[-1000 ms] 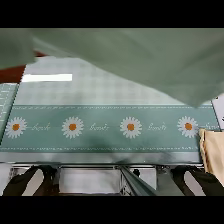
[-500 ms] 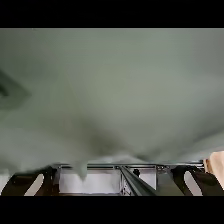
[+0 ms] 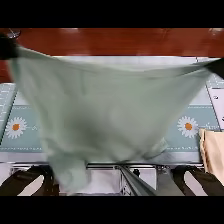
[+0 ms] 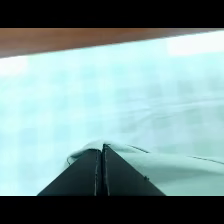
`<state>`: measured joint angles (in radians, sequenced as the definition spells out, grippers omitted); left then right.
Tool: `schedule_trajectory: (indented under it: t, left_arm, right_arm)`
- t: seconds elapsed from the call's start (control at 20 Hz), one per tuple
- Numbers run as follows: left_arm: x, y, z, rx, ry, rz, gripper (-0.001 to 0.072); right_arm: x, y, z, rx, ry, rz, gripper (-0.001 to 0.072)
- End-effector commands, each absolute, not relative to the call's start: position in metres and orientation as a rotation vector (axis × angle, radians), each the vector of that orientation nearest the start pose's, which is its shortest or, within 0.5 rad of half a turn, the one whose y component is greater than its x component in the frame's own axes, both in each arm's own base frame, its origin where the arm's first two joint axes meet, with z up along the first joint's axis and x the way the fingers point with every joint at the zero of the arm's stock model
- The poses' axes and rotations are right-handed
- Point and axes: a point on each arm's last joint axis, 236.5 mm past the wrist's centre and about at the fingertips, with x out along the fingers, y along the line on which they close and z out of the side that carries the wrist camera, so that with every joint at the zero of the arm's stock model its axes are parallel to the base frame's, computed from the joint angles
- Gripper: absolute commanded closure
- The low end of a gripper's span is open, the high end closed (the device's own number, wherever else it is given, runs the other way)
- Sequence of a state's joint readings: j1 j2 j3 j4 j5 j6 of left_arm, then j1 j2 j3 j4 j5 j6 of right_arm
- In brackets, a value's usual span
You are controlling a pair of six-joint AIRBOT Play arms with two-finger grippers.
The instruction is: Fold the shirts.
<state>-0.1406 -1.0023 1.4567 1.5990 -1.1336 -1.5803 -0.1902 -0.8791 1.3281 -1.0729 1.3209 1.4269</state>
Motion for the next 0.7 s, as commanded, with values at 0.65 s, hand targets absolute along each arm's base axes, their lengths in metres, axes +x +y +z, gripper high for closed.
schedule_trajectory:
  t: [0.65]
  left_arm:
    - [0.570, -0.062, 0.007, -0.402, 0.873, -0.006, 0.0691]
  right_arm:
    - [0.562, 0.033, -0.018, 0.729, 1.085, 0.224, 0.0682]
